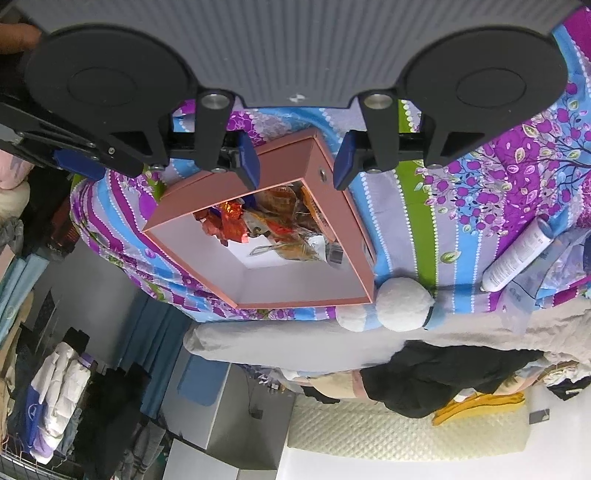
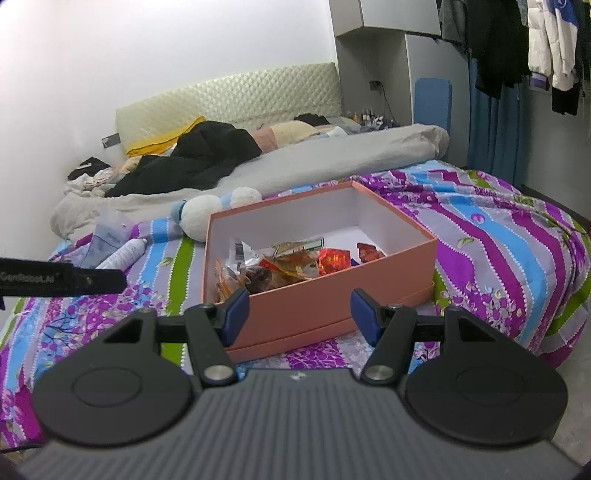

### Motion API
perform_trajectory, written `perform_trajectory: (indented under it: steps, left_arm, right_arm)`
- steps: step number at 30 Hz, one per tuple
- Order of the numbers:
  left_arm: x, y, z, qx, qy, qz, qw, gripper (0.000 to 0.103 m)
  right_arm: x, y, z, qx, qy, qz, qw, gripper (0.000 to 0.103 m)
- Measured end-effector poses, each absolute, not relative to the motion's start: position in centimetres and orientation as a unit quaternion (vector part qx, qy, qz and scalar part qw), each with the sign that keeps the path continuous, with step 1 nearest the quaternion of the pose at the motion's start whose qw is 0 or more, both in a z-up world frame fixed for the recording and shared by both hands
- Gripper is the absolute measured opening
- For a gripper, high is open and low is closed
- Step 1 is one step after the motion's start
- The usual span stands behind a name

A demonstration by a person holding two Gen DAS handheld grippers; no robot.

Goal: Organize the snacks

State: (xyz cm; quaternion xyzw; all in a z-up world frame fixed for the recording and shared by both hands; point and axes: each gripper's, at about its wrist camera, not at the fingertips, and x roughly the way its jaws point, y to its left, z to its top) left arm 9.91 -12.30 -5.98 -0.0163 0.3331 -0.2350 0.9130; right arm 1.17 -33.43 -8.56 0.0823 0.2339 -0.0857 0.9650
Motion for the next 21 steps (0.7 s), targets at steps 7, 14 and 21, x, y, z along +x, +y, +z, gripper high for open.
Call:
perform_trajectory:
  steps: [7, 14, 21]
  left_arm:
    - [11.3, -12.3, -5.9, -0.017, 0.334, -0.24, 0.911, 0.067]
    - [12.0, -12.0, -5.6, -0.004, 0.318, -0.213, 0.924, 0.1]
    - [12.2, -11.4, -5.6, -0.002, 0.32, -0.203, 0.925, 0.101]
  right_arm:
    - [2.3, -33.2, -8.6, 0.087, 0.238, -0.088, 0.963, 0.063]
    - [2.9, -33.1, -8.6, 0.084, 0.235, -0.09, 0.964, 0.103]
    - [3.0, -32.5, -8.5, 0.082, 0.234, -0.081, 0.965, 0.103]
